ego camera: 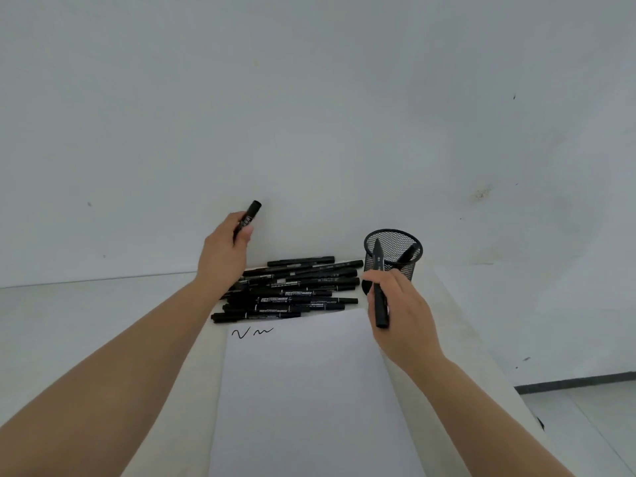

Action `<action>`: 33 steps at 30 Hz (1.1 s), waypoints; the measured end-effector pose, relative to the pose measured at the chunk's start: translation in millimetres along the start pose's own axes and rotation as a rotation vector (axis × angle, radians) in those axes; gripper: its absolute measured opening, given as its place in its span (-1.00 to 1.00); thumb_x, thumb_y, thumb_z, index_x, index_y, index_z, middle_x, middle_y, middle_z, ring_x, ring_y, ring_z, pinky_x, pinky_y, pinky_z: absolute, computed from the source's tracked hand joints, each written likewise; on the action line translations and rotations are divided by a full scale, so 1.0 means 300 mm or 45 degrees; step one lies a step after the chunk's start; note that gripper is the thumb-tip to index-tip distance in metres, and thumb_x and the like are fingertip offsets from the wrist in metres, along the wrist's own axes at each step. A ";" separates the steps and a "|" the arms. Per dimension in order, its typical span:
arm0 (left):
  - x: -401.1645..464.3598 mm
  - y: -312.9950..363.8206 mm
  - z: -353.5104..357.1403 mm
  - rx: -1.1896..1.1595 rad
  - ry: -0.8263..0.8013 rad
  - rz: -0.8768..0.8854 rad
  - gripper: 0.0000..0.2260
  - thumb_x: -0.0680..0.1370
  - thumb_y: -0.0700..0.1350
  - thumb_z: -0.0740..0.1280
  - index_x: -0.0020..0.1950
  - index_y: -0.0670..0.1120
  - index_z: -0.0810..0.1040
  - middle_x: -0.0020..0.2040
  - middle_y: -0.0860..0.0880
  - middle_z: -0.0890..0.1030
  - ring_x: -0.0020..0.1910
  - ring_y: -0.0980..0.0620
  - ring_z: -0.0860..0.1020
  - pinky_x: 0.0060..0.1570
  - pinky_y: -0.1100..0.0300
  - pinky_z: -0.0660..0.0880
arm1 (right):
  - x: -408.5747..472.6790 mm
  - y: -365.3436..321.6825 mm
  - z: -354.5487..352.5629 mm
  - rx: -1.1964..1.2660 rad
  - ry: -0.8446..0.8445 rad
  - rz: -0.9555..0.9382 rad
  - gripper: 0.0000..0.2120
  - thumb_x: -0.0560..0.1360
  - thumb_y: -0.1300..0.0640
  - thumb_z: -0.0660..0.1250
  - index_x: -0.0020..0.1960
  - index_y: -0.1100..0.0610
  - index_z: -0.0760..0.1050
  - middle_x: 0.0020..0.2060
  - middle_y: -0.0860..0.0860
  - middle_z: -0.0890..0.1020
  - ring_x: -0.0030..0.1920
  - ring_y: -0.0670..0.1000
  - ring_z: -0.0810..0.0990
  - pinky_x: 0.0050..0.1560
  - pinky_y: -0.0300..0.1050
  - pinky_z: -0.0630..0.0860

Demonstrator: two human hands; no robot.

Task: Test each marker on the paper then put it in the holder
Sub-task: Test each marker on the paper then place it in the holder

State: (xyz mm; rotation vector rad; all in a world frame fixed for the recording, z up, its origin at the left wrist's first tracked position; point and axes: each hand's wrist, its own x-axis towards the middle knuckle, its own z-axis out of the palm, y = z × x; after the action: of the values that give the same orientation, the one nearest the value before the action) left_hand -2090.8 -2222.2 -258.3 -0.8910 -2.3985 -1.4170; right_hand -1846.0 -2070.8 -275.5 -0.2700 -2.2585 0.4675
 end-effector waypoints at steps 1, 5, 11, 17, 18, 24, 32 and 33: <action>-0.001 -0.014 -0.024 0.060 0.012 -0.007 -0.80 0.60 -0.02 0.13 0.19 0.06 0.43 -0.24 0.06 0.53 -0.29 0.05 0.48 -0.26 0.17 0.40 | 0.000 -0.010 0.010 0.010 -0.028 0.001 -0.64 0.36 0.39 0.33 0.11 0.14 0.50 -0.11 0.03 0.56 -0.14 0.07 0.56 -0.29 -0.15 0.49; -0.017 -0.089 -0.078 0.396 -0.125 -0.103 -0.76 0.60 -0.01 0.12 0.24 0.07 0.41 -0.12 -0.01 0.59 -0.17 -0.06 0.52 -0.20 0.11 0.42 | 0.001 -0.038 0.042 0.008 -0.117 -0.007 -0.66 0.37 0.35 0.35 0.11 0.12 0.50 -0.10 0.02 0.56 -0.10 0.05 0.56 -0.23 -0.22 0.46; -0.046 -0.182 -0.117 0.668 -0.204 -0.224 -0.79 0.57 -0.05 0.19 0.18 0.02 0.48 0.01 -0.07 0.59 -0.03 -0.12 0.51 -0.17 0.11 0.34 | 0.013 -0.063 0.066 0.019 -0.166 0.001 -0.66 0.37 0.35 0.34 0.11 0.12 0.50 -0.11 0.02 0.56 -0.10 0.06 0.56 -0.23 -0.17 0.47; -0.052 -0.206 -0.132 0.639 -0.256 -0.178 -0.70 0.52 -0.23 0.22 0.24 -0.01 0.41 0.12 -0.07 0.54 0.05 -0.14 0.51 -0.05 0.01 0.44 | 0.019 -0.083 0.114 0.057 -0.225 0.015 -0.66 0.38 0.34 0.32 0.13 0.11 0.50 -0.09 0.02 0.55 -0.11 0.06 0.54 -0.20 -0.09 0.51; -0.054 -0.208 -0.134 0.649 -0.267 -0.149 -0.68 0.51 -0.27 0.21 0.23 0.00 0.40 0.12 -0.08 0.51 0.01 -0.15 0.51 -0.06 0.00 0.45 | 0.020 -0.087 0.123 0.056 -0.240 0.012 -0.66 0.39 0.34 0.33 0.13 0.11 0.50 -0.08 0.02 0.55 -0.12 0.06 0.54 -0.21 -0.09 0.51; -0.060 -0.245 -0.136 0.597 -0.304 -0.180 -0.75 0.49 -0.35 0.19 0.01 -0.04 0.51 0.02 -0.11 0.49 -0.16 -0.02 0.46 -0.18 0.14 0.36 | 0.025 -0.099 0.156 0.057 -0.286 -0.015 -0.65 0.37 0.34 0.33 0.12 0.12 0.50 -0.08 0.02 0.55 -0.14 0.05 0.55 -0.23 -0.10 0.51; -0.079 -0.217 -0.177 0.391 -0.149 -0.160 -0.69 0.54 -0.19 0.24 0.22 0.11 0.36 0.09 0.12 0.58 -0.02 -0.03 0.57 -0.01 0.00 0.49 | 0.007 -0.062 0.113 -0.072 -0.451 0.048 -0.47 0.34 0.25 0.32 0.30 0.03 0.37 0.03 -0.01 0.47 0.06 0.05 0.46 -0.08 -0.10 0.47; -0.086 -0.213 -0.185 0.381 -0.145 -0.160 -0.70 0.54 -0.16 0.25 0.22 0.13 0.37 0.09 0.14 0.58 -0.03 -0.02 0.58 -0.01 0.01 0.49 | -0.003 -0.047 0.093 -0.108 -0.510 0.070 -0.46 0.36 0.15 0.33 0.32 0.00 0.34 0.05 -0.04 0.43 0.09 0.02 0.43 -0.05 -0.13 0.44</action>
State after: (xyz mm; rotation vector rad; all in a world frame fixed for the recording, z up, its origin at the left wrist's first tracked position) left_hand -2114.9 -2301.8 -287.8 -0.7754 -2.6998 -1.0276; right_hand -1866.8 -2090.7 -287.4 -0.3037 -2.6712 0.4892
